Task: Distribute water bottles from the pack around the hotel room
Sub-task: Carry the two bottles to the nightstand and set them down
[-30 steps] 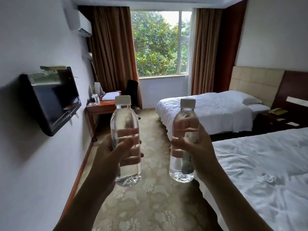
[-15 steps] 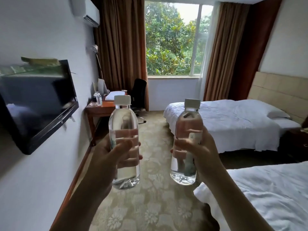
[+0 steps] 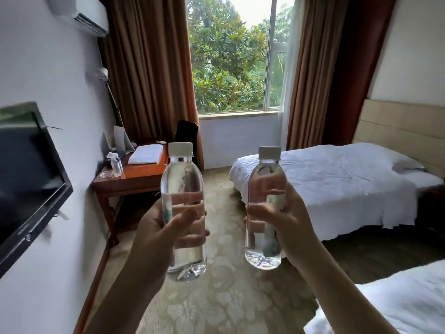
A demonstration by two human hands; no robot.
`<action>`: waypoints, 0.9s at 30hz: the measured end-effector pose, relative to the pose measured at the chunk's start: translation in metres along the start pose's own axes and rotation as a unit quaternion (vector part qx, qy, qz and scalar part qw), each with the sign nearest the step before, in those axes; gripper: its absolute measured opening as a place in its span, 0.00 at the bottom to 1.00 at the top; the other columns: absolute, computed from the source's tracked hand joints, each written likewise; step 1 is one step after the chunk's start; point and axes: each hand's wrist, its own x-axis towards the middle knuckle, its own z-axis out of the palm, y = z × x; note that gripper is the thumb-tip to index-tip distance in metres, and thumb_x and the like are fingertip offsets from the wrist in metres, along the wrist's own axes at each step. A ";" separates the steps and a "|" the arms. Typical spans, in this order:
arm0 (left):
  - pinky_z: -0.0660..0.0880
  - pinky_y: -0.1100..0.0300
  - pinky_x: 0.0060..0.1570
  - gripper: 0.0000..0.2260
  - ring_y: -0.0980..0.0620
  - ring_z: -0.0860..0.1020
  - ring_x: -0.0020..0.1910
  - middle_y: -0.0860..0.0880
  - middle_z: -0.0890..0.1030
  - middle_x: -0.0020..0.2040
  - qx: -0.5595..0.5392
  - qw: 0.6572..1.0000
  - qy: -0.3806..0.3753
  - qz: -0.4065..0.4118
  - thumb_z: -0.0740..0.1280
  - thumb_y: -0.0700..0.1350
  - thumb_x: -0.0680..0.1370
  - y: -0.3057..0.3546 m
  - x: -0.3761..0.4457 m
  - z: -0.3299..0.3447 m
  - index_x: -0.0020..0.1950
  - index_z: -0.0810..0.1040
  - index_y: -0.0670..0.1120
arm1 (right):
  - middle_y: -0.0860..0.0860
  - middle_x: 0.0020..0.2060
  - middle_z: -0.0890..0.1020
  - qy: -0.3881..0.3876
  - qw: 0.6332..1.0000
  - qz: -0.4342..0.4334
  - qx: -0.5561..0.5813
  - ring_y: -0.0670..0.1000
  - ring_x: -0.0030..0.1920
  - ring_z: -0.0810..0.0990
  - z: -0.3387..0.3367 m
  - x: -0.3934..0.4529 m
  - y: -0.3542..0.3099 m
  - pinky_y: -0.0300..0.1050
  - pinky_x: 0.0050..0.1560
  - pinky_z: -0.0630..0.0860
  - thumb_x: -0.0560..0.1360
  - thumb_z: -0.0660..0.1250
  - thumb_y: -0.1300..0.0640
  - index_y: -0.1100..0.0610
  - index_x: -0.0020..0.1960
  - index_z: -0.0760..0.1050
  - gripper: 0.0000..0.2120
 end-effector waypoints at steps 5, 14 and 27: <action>0.82 0.56 0.34 0.16 0.43 0.86 0.38 0.45 0.87 0.44 0.012 1.000 -0.004 0.017 0.73 0.55 0.61 -0.047 0.119 0.023 0.47 0.83 0.53 | 0.50 0.39 0.83 0.006 1.000 -0.011 -0.008 0.55 0.40 0.84 -0.025 0.105 0.065 0.48 0.37 0.82 0.58 0.77 0.50 0.58 0.54 0.75 0.28; 0.81 0.57 0.34 0.29 0.44 0.85 0.37 0.44 0.86 0.43 -0.005 0.999 -0.034 0.036 0.77 0.58 0.55 -0.084 0.329 0.088 0.52 0.81 0.46 | 0.50 0.40 0.82 0.016 0.999 -0.028 -0.017 0.55 0.42 0.85 -0.081 0.303 0.128 0.52 0.37 0.84 0.63 0.77 0.58 0.59 0.55 0.75 0.22; 0.80 0.61 0.31 0.12 0.45 0.86 0.36 0.47 0.87 0.41 -0.073 0.979 -0.189 0.040 0.74 0.54 0.61 -0.170 0.591 0.174 0.43 0.85 0.55 | 0.50 0.43 0.81 0.180 0.971 -0.045 -0.152 0.54 0.46 0.85 -0.165 0.486 0.216 0.54 0.42 0.85 0.64 0.77 0.49 0.51 0.53 0.75 0.22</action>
